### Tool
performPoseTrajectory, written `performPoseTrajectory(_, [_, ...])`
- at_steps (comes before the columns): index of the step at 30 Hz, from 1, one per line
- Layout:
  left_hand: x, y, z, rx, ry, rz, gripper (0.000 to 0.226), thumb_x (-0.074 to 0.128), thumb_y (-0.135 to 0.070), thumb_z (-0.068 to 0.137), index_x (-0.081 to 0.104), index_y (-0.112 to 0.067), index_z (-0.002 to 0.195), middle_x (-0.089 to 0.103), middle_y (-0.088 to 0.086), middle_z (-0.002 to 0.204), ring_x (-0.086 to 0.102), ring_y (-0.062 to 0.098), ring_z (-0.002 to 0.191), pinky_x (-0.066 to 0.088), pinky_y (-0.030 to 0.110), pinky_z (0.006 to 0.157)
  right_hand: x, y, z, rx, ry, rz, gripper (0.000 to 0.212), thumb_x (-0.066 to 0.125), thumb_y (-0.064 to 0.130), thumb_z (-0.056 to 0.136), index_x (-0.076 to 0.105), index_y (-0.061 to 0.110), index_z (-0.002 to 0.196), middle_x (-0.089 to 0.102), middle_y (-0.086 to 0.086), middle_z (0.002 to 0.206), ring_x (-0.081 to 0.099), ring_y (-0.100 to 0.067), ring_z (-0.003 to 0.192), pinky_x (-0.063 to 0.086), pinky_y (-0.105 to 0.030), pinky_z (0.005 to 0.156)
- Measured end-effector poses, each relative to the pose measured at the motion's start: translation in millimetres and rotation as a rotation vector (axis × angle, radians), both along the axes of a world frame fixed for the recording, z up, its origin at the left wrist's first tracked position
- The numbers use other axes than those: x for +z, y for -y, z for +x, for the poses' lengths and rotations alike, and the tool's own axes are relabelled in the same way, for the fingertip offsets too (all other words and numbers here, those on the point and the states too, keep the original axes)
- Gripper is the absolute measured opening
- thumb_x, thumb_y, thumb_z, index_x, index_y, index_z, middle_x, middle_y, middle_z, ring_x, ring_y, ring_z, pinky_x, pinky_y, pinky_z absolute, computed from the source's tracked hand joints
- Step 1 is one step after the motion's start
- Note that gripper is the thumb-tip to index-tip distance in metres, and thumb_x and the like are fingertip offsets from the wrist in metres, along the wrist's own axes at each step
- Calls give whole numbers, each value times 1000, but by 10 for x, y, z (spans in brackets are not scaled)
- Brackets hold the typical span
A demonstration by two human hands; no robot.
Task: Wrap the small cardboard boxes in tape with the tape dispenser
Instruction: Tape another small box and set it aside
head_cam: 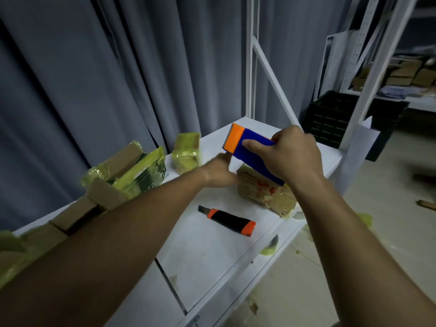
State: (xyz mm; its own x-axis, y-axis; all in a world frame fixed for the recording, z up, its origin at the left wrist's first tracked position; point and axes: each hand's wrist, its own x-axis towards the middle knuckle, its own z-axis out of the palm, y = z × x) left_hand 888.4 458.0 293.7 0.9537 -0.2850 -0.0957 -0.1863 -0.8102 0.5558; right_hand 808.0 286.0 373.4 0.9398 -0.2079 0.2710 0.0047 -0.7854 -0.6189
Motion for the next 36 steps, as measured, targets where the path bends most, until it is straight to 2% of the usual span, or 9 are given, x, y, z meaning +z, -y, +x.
performPoseTrajectory(4, [-308,402,-172,-77,11,126,88,75,-76,58,35,-37,127,51,-1,121,54,20,109,51,42,95,-42,246,-113,-36,-14,10,63,69,72,78,69,10,82,63,-5,73,60,-22,70,50,-37,59])
performPoseTrajectory(6, [-398,556,-187,-71,48,196,96,70,-78,61,25,-36,134,41,3,134,46,24,120,44,44,103,-59,355,-158,-47,-28,1,63,69,72,79,69,9,81,63,-5,73,60,-20,68,47,-35,57])
performPoseTrajectory(9, [-478,702,-259,107,72,47,114,68,-87,47,19,-36,137,30,4,140,43,25,124,45,42,102,-69,486,-163,-68,-31,16,62,69,72,79,68,10,81,63,-4,73,60,-19,67,45,-33,56])
performPoseTrajectory(18, [-341,821,-208,300,62,-174,84,66,-65,71,28,-30,137,29,6,134,50,30,113,51,42,94,33,621,-162,-92,65,106,58,71,70,76,68,12,76,64,-4,72,62,-23,70,40,-31,51])
performPoseTrajectory(22, [15,752,-325,420,39,-378,69,50,-72,71,36,-35,128,39,8,124,61,21,85,59,38,77,189,529,-273,-79,169,148,58,68,72,78,69,14,75,59,-1,63,57,-15,60,32,-27,48])
performPoseTrajectory(25, [227,574,-488,508,-36,-459,64,45,-74,72,38,-36,122,57,13,117,70,26,80,56,29,60,301,386,-398,-38,216,169,59,67,72,78,69,14,74,59,0,61,56,-13,58,32,-27,48])
performPoseTrajectory(29, [311,147,-865,621,-109,-506,83,45,-89,59,46,-35,122,67,13,112,65,34,102,55,48,88,436,113,-611,79,217,168,60,66,74,78,67,14,80,64,-1,69,62,-18,65,44,-29,50])
performPoseTrajectory(33, [289,-364,-1389,748,-157,-531,93,42,-95,56,53,-36,127,72,7,105,70,29,92,58,50,78,596,-262,-906,194,217,167,64,67,74,76,70,10,77,65,-6,67,63,-22,63,55,-40,57])
performPoseTrajectory(36, [491,-504,-2065,795,-173,-608,80,40,-82,73,54,-28,130,73,5,105,72,22,90,60,46,77,659,-557,-1183,291,212,155,65,67,74,74,65,9,68,58,-8,61,60,-26,62,41,-33,49])
